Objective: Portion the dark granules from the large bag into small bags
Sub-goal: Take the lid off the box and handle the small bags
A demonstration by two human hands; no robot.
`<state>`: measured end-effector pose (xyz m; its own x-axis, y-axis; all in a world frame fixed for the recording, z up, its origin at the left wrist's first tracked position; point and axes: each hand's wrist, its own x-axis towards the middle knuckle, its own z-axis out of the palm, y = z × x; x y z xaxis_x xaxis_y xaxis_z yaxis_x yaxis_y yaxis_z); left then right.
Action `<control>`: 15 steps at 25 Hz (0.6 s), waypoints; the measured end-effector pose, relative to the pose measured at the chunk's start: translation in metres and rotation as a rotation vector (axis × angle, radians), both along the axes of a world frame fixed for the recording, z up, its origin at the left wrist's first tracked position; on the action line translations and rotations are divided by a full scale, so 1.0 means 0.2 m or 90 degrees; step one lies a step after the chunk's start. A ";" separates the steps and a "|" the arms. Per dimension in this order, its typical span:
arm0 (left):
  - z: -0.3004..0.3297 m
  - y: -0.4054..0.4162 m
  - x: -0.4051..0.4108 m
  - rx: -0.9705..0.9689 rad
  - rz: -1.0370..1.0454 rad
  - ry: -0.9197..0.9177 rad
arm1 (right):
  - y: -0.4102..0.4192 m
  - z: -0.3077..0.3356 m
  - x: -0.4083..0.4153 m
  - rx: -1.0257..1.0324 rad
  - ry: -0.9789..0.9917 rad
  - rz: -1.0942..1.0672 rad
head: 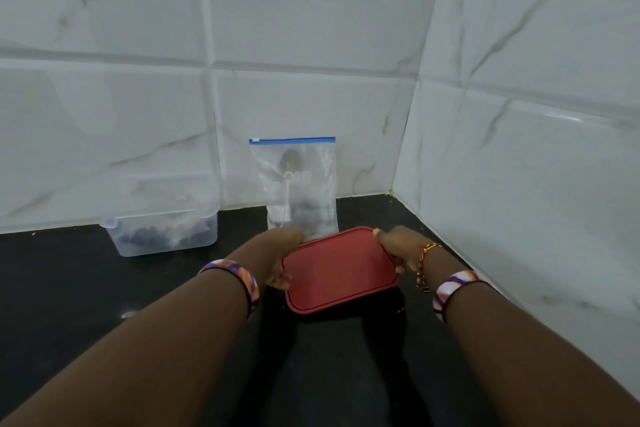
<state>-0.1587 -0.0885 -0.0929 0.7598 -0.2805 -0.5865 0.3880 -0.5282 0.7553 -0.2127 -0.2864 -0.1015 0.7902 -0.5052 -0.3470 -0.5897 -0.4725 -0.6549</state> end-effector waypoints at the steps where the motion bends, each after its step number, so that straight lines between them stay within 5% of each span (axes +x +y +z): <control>1: 0.00 0.02 -0.01 -0.018 0.034 0.004 | 0.00 0.01 0.00 0.010 -0.019 -0.016; 5: -0.01 0.13 0.02 -0.091 0.195 0.040 | 0.03 0.12 -0.04 0.062 -0.082 -0.001; 9: 0.07 0.28 0.11 -0.211 0.291 0.020 | 0.11 0.28 -0.02 0.246 -0.220 0.071; 15: 0.17 0.56 0.26 -0.161 0.303 -0.108 | 0.42 0.41 0.16 0.311 -0.332 0.085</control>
<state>-0.1058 0.0231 -0.0583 0.9145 0.0006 -0.4046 0.4018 -0.1193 0.9079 -0.1804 -0.2026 -0.0188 0.9586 -0.2760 -0.0701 -0.1013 -0.1004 -0.9898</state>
